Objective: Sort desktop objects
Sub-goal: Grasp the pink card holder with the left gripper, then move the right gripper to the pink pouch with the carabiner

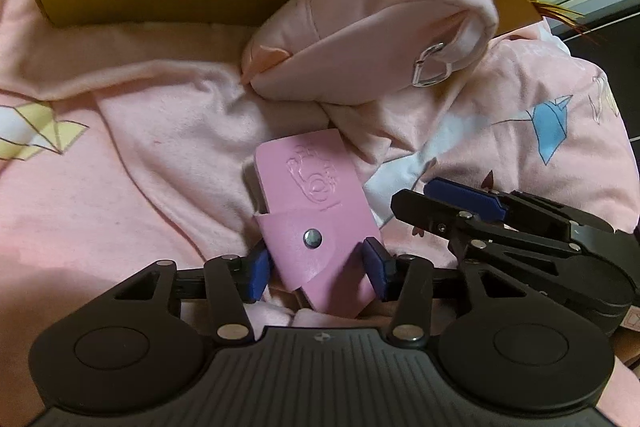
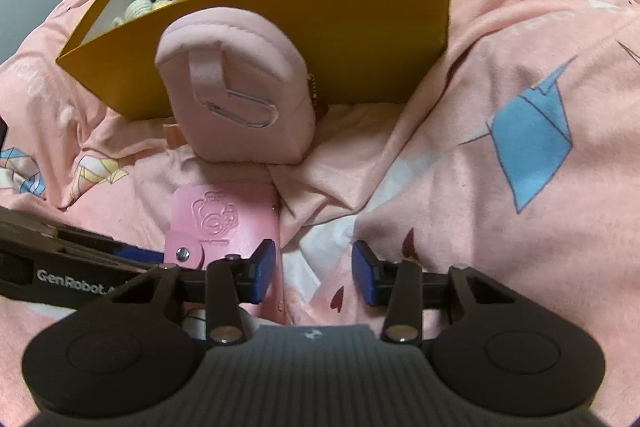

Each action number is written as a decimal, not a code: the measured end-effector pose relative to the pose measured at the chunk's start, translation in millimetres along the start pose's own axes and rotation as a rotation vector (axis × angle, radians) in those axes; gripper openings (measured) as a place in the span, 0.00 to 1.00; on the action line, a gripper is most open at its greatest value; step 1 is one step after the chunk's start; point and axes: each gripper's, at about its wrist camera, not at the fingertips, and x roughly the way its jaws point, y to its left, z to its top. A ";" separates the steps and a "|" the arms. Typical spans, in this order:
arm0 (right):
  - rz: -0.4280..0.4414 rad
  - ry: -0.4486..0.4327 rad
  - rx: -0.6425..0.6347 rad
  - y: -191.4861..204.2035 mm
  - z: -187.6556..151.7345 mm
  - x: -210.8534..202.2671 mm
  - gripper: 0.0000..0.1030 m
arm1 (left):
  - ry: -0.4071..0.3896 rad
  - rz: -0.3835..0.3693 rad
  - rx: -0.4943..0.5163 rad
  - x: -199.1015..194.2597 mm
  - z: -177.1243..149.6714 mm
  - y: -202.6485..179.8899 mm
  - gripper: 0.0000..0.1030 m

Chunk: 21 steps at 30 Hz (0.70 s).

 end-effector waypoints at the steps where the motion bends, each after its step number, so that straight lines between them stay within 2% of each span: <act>1: -0.005 0.001 0.002 -0.1 -0.4 0.5 0.40 | 0.003 -0.002 -0.003 0.8 0.3 0.3 0.55; 3: -0.004 0.001 0.004 0.0 -0.1 0.8 0.40 | -0.003 0.000 0.001 -0.9 -0.5 -0.8 0.54; 5: 0.000 -0.001 0.000 0.9 -0.7 0.7 0.42 | -0.018 0.004 0.007 -4.2 -2.2 -2.5 0.42; 8: 0.005 -0.004 -0.004 1.8 -1.0 0.4 0.43 | -0.056 -0.001 0.019 -12.2 -4.9 -5.2 0.31; 13: 0.010 -0.017 -0.004 1.9 -1.5 -2.4 0.44 | -0.109 0.052 0.036 -28.5 -8.5 -9.5 0.30; 17: 0.011 -0.034 -0.034 5.7 0.2 -7.0 0.47 | -0.112 0.090 0.033 -44.2 -8.6 -8.8 0.30; 21: 0.001 -0.110 -0.110 15.6 4.0 -22.1 0.47 | -0.132 0.162 0.045 -64.2 -9.2 -11.4 0.29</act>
